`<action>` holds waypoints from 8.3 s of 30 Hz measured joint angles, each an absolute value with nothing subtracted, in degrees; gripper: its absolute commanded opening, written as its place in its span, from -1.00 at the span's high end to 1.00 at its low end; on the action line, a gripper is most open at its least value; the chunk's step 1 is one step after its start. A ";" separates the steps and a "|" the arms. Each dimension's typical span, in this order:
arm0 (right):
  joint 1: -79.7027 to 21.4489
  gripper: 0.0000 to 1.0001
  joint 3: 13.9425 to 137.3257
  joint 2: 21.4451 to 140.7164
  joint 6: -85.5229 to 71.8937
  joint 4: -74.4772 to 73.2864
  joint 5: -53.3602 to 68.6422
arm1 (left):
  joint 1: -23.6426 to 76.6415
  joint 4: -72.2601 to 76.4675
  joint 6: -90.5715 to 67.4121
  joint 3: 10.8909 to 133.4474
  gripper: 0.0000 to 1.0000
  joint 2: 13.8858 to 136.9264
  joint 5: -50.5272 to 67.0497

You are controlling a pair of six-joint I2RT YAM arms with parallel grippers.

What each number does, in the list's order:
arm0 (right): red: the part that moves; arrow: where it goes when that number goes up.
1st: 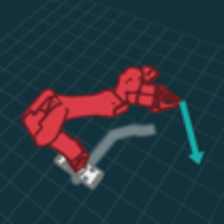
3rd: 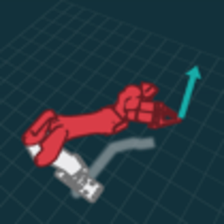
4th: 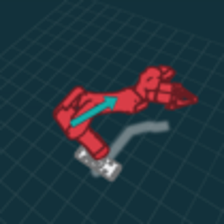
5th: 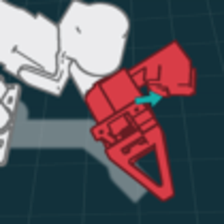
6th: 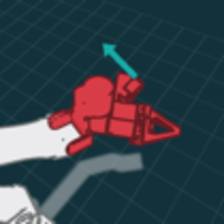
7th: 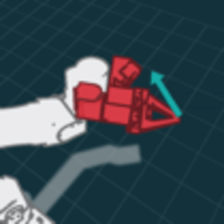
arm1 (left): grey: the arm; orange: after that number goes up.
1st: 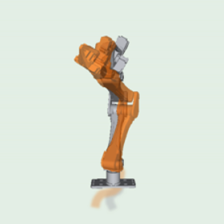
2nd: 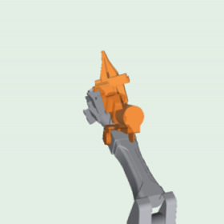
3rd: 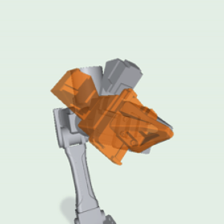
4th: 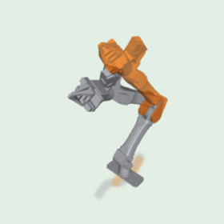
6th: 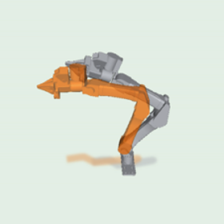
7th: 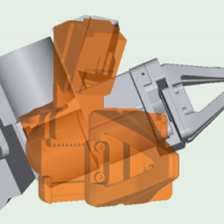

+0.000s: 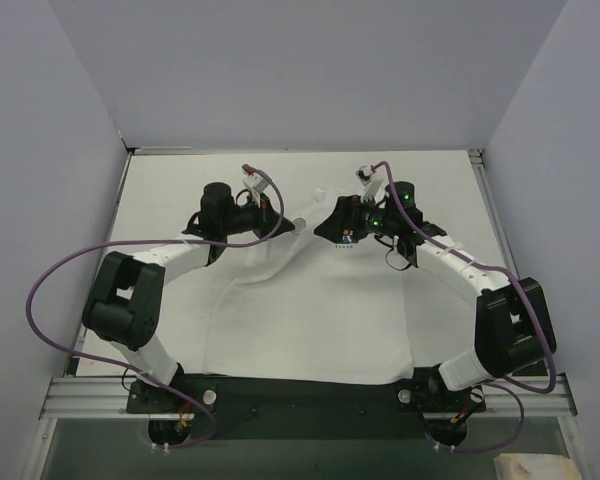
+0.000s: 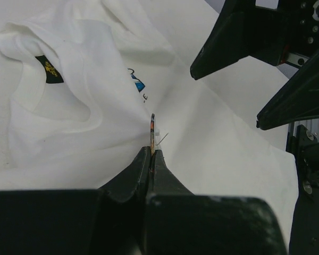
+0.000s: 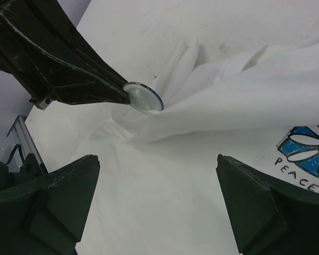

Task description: Pin the brooch onto the clothing

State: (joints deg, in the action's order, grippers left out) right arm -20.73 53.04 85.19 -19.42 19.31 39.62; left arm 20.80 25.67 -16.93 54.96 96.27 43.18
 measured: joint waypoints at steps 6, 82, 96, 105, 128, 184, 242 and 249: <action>-21.10 -0.96 52.88 85.08 -19.62 24.58 42.61 | 20.80 26.57 -17.47 53.12 1.00 95.85 47.46; -24.49 0.44 47.62 89.91 -35.18 46.02 57.28 | 21.19 38.72 -27.18 50.06 1.00 91.20 59.42; -24.82 0.62 48.66 91.77 -34.70 44.53 57.89 | 21.45 32.77 -23.09 50.81 1.00 90.52 58.48; -24.67 0.82 49.43 91.77 -33.36 42.81 57.71 | 22.52 23.79 -18.26 55.35 1.00 90.52 57.19; -24.29 0.46 49.78 91.70 -32.29 40.40 57.89 | 26.59 6.04 -5.30 60.88 1.00 87.66 45.87; -21.58 -0.47 41.67 74.94 -23.92 20.29 44.34 | 62.08 9.15 -12.34 40.80 1.00 83.88 -26.87; -21.02 -0.78 35.51 69.71 -25.45 29.28 48.80 | 47.16 27.88 -22.35 31.24 1.00 67.88 -0.05; -21.04 -0.82 35.51 69.78 -25.32 32.36 53.28 | 39.64 29.74 -22.85 30.92 1.00 66.48 15.49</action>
State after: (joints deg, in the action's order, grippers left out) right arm -21.04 35.51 69.78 -25.32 32.36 53.28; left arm 39.64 29.74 -22.85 30.92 66.48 15.49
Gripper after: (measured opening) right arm 0.903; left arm 0.026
